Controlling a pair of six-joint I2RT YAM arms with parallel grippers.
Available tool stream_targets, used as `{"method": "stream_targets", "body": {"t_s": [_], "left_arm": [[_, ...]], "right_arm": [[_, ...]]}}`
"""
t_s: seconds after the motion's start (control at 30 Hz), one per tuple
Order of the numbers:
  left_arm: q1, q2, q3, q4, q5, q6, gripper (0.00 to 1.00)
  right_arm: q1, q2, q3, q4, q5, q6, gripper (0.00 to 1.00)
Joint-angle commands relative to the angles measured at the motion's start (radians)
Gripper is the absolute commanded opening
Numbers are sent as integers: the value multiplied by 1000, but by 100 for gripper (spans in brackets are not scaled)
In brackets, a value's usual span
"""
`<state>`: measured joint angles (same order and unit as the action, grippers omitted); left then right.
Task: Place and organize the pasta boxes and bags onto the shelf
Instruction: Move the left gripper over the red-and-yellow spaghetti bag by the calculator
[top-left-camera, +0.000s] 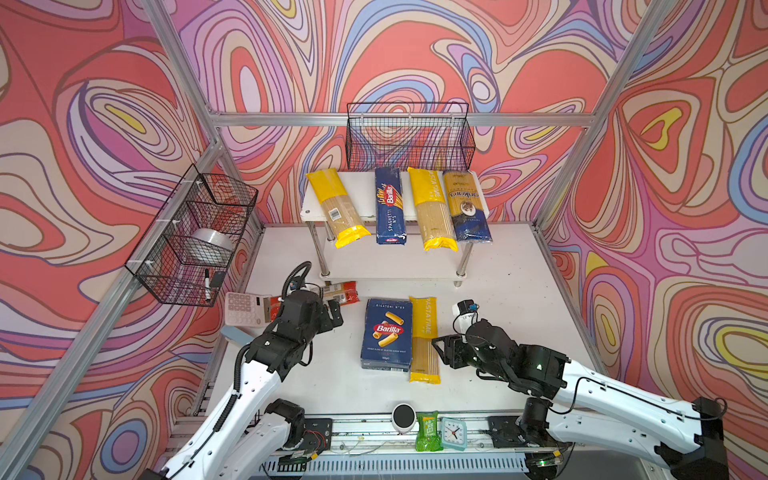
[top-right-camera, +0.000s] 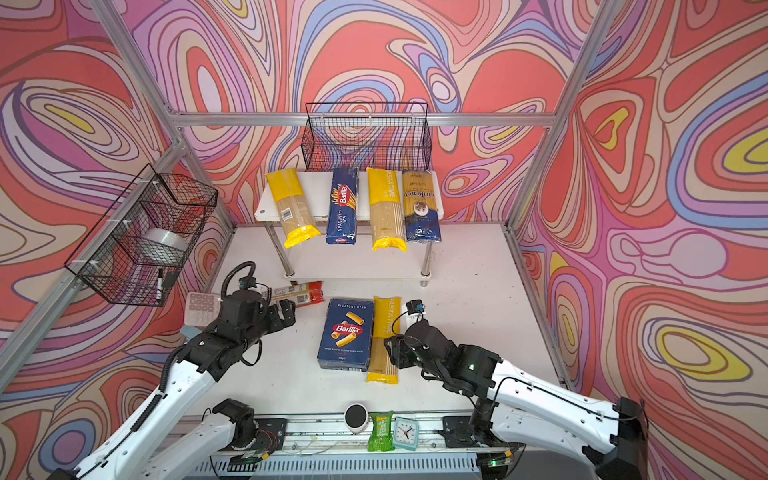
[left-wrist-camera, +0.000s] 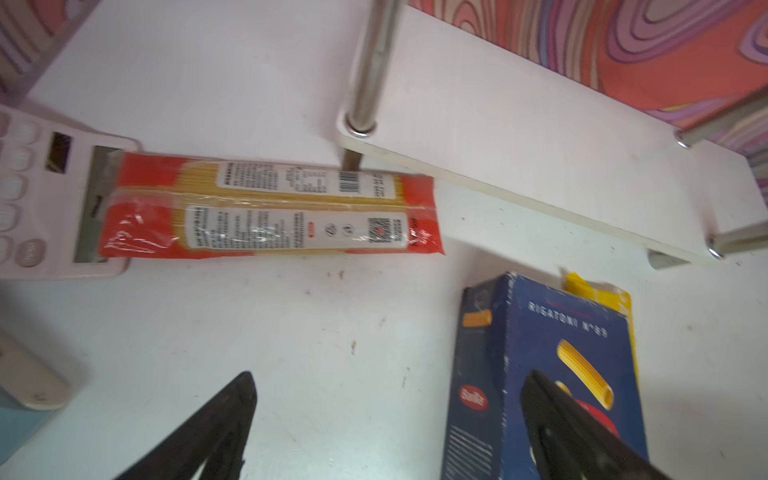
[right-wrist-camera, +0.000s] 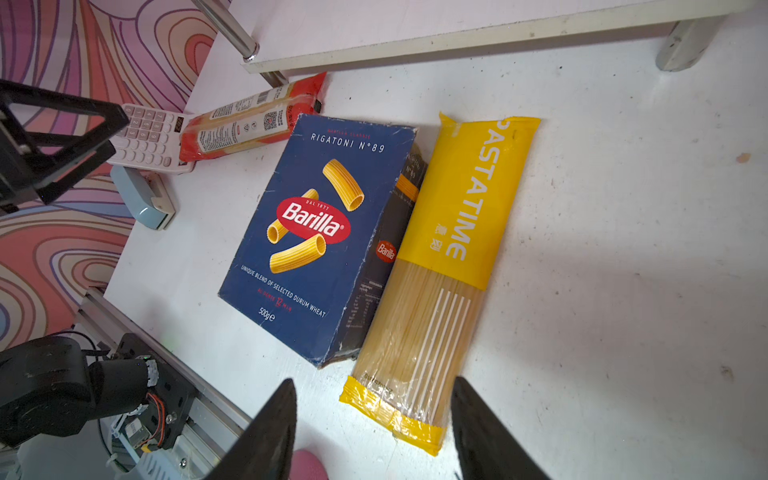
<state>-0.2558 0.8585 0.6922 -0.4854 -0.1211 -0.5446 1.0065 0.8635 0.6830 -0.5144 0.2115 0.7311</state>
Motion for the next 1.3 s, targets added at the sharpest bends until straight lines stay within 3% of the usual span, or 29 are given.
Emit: {"method": "stream_targets", "body": {"t_s": [0.0,0.33,0.37,0.43,0.5,0.6,0.63,1.1,1.27], "left_arm": [[121,90,-18,66,107,61,100],[267,332,72,255,122,71,100],[277,351,74,271,134,71,97],[288,395,96,279,141,88,83],[290,445,138,266,140,128,57],[290,506,192,251,107,155,5],[291,522,207,247,98,162,0],[345,781,371,255,122,203,0],[348,893,444,234,59,241,0]], "right_arm": [[-5,-17,-21,-2,-5,8,61],[-5,-32,-45,2,-4,26,60],[-6,-30,-44,1,-3,27,59],[-5,-27,-44,0,-6,29,59],[-6,-28,-45,0,-4,35,57],[-5,-35,-50,4,-3,39,56],[-5,-36,-52,3,1,43,56],[-6,-46,-79,38,-8,73,54],[-8,-19,-82,63,-29,78,54]]}}
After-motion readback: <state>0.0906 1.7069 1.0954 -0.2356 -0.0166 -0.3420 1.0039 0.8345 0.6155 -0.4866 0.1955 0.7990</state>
